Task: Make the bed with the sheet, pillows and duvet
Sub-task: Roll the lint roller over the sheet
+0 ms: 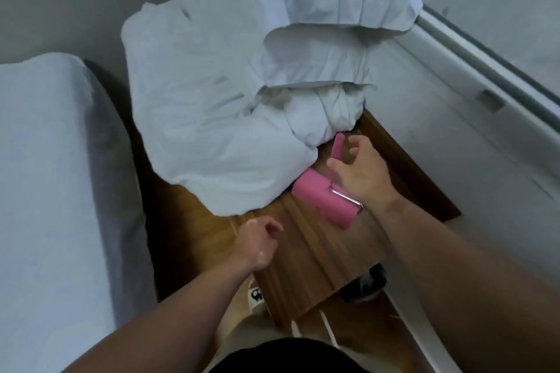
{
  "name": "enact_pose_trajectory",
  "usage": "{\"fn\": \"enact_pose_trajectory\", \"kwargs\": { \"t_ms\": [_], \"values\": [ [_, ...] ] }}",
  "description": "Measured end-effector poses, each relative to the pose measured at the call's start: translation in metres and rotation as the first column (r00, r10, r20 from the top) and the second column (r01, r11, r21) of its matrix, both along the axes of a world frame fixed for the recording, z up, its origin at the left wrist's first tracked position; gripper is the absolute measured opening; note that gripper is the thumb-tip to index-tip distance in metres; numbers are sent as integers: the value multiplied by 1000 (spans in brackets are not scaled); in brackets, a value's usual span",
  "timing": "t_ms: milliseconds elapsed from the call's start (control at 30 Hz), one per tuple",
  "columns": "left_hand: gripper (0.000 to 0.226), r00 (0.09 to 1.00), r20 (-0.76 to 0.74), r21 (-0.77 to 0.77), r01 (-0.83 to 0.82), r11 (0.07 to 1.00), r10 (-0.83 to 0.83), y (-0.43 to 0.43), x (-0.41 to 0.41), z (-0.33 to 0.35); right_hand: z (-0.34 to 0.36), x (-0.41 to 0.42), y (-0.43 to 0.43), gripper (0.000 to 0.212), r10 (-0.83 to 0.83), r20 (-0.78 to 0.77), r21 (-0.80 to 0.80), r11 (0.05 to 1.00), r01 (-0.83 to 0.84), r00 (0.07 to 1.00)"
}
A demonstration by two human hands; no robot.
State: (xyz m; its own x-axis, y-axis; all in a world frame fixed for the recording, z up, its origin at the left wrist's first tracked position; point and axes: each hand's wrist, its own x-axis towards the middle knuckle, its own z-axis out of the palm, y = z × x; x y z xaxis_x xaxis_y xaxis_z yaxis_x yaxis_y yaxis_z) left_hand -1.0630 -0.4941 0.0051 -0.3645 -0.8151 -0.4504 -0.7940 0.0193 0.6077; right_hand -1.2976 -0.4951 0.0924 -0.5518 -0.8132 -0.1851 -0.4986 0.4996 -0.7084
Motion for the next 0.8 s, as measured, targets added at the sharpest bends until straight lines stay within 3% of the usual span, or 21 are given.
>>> {"fn": "enact_pose_trajectory", "kwargs": {
  "t_ms": [100,200,300,433,633,800],
  "values": [
    [30,989,-1,-85,148,985,-148,-54,-30,-3,-6,3,-31,35,-73,71,-26,997,74,995],
    [35,961,-34,-184,263,947,-274,-85,-60,-4,-15,3,-38,11,-16,-23,-9,1000,16,1000],
    [55,910,-26,-273,391,879,-413,-93,-89,-8,-14,-7,-31,14,96,-21,62,994,-94,995],
    [65,783,183,-269,622,736,-595,-91,-117,-23,3,-29,-11,9,288,37,147,946,-290,957],
    [52,780,267,-270,624,733,-566,-79,-128,-33,13,-54,32,12,400,-10,210,897,-390,916],
    [54,825,261,-243,558,794,-501,-46,-134,-34,13,-93,81,9,473,-16,201,865,-461,881]
  ]
}}
